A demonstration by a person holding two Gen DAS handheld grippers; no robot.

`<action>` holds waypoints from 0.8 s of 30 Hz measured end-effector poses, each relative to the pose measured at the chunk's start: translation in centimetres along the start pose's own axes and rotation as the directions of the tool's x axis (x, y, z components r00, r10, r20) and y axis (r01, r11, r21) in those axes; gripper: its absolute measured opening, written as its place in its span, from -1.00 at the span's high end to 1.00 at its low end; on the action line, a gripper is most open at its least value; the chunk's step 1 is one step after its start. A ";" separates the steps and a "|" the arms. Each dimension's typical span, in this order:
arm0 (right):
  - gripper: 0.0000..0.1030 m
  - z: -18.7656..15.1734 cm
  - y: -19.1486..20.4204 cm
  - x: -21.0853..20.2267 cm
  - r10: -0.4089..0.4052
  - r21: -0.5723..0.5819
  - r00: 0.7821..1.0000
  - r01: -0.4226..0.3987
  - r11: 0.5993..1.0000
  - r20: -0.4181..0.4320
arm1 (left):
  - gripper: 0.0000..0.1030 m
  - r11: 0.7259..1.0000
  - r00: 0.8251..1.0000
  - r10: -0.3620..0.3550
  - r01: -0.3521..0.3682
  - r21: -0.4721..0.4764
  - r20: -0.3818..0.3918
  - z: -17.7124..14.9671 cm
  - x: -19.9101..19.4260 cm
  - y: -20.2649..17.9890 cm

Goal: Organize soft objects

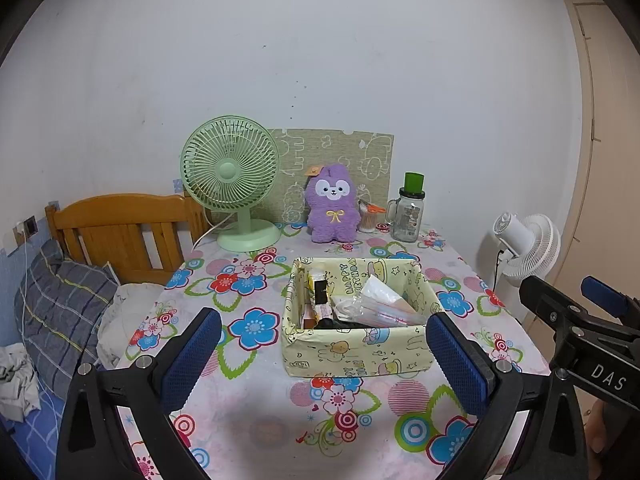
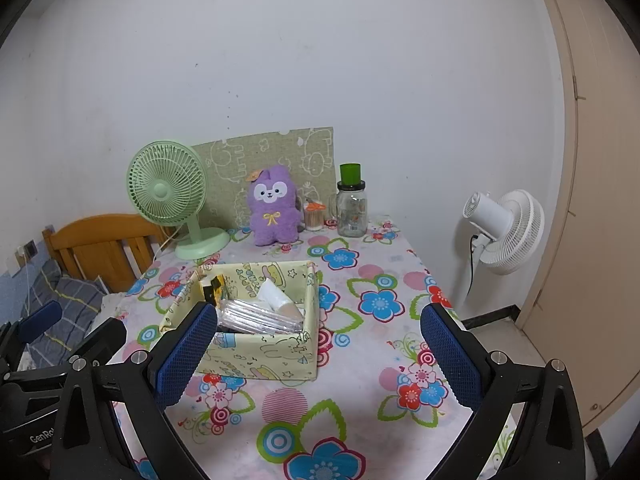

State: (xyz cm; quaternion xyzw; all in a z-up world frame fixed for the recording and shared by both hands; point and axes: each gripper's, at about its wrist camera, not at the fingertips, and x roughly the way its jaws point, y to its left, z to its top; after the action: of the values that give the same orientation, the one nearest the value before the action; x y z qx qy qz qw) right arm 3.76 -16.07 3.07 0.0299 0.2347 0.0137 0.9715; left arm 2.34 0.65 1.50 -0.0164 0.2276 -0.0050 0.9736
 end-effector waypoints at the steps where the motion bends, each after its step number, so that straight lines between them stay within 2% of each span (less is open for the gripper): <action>1: -0.99 0.0 0.0 0.0 -0.001 -0.001 1.000 0.001 1.000 -0.001 | -0.99 1.000 1.000 0.000 0.000 0.001 0.000 0.0 0.0 0.0; 24: -0.99 0.1 -0.1 0.2 -0.002 -0.001 1.000 0.002 1.000 -0.011 | -0.99 1.000 1.000 0.001 -0.001 -0.005 -0.005 0.0 0.3 0.2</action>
State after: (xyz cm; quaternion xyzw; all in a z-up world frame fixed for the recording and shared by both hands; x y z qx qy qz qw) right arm 3.98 -16.11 3.03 0.0290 0.2399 0.0129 0.9703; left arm 2.56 0.85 1.36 -0.0187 0.2301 -0.0040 0.9730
